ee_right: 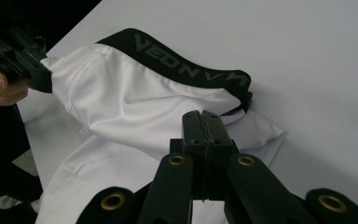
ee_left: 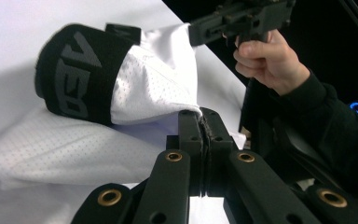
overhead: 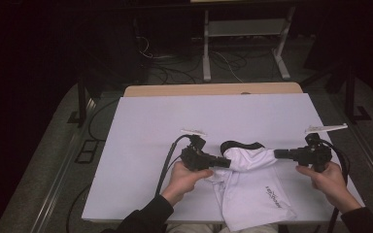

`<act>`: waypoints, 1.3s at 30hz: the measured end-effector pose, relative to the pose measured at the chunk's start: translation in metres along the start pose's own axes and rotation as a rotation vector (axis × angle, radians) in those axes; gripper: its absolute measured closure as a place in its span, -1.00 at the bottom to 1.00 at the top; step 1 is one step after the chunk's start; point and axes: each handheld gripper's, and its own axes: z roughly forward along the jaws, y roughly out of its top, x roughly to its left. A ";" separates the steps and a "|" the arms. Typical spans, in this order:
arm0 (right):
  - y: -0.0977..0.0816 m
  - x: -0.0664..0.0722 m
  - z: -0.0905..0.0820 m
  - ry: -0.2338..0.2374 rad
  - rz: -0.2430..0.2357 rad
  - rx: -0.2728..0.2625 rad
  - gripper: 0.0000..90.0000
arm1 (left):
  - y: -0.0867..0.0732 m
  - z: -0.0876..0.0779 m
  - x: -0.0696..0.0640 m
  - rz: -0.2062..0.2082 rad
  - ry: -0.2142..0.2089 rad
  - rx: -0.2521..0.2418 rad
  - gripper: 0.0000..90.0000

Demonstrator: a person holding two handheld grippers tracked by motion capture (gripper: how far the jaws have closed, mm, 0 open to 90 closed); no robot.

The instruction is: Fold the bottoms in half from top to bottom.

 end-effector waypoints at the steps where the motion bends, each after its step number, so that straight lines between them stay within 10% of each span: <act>1: -0.001 0.000 0.000 0.000 0.001 0.004 0.96 | -0.002 0.001 0.000 -0.001 -0.007 0.004 0.95; 18: -0.018 -0.001 0.005 0.006 0.014 0.063 0.96 | -0.032 0.016 0.005 -0.034 -0.049 0.057 0.95; 34: -0.032 0.003 0.009 0.014 0.024 0.149 0.93 | -0.044 0.023 0.009 -0.027 -0.005 0.132 0.95; 39: -0.031 0.006 0.009 -0.001 0.018 0.149 0.61 | -0.044 0.024 0.008 -0.004 0.018 0.147 0.95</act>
